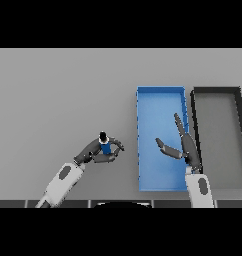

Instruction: Pick up the blue pipe and place it into the blue bin.

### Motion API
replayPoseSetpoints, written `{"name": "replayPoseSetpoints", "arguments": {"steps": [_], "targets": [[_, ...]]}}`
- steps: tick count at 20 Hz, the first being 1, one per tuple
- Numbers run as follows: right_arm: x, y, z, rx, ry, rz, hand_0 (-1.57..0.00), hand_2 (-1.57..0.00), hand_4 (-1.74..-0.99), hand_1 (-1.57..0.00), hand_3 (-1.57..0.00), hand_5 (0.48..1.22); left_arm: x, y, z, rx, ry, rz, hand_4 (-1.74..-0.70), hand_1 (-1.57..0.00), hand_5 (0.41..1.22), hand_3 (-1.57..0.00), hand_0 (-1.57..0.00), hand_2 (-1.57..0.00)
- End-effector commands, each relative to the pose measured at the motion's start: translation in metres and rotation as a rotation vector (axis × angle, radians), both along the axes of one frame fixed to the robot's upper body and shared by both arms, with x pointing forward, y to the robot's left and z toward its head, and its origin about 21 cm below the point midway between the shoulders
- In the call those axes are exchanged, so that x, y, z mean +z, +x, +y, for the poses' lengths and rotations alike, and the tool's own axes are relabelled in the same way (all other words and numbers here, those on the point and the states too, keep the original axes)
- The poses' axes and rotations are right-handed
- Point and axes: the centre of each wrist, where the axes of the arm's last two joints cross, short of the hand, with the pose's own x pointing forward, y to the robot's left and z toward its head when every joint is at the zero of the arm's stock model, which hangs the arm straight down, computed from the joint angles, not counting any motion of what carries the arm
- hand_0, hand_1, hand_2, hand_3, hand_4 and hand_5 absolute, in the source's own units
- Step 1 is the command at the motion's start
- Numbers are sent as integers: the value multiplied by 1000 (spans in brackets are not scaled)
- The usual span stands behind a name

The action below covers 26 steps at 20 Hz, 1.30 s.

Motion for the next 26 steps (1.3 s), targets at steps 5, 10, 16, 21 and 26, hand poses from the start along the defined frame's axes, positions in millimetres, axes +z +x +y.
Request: {"name": "replayPoseSetpoints", "arguments": {"steps": [5, 10, 16, 21, 26], "targets": [[0, -3, 1, 12, 2, -10, 1, 1, -1178, 1, 1, 561, 1, -6, -13, -14, -6, -18, -1617, -1266, 1106, -1258, -1193, -1311], [0, 1, 0, -1, -8, 5, 1, 1, -1171, 1, 1, 558, 2, -11, -16, -16, 1, -89, -1512, -1471, 1183, -1468, -1447, -1486], [0, 3, -2, -1, -27, -2, 1, 1, -1144, 1, 1, 551, 36, -9, -39, -42, -166, -220, -1480, -1545, 1211, -1544, -1539, -1549], [2, 4, -2, -1, -40, -5, 1, 1, -1128, 1, 1, 564, 63, -1, -48, -62, -144, -246, -1473, -1562, 1218, -1562, -1560, -1564], [-2, 0, -3, 9, -43, -12, 1, 1, -1124, 1, 1, 578, 69, -3, -53, -103, -133, -229, -1473, -1568, 1220, -1568, -1568, -1569]]}}
